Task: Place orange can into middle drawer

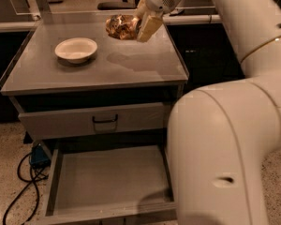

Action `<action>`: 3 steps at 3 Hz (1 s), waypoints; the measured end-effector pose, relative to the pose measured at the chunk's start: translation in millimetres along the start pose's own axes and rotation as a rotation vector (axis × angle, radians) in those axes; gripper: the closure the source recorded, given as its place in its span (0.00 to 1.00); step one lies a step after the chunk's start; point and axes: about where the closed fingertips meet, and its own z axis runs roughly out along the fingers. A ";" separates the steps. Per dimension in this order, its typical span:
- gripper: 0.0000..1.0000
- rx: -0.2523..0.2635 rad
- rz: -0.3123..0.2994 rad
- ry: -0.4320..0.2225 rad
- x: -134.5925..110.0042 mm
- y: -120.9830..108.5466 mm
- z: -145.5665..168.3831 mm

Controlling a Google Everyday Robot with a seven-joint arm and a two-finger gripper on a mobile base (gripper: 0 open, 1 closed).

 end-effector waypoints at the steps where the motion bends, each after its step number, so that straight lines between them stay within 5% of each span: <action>1: 1.00 0.149 0.049 -0.049 -13.2 15.8 -64.9; 2: 1.00 0.218 0.051 -0.067 -19.1 31.0 -99.1; 3: 1.00 0.218 0.051 -0.067 -19.1 31.2 -99.0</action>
Offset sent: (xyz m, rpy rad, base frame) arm -0.0288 -0.0163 0.0465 0.0880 -0.0826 -0.0675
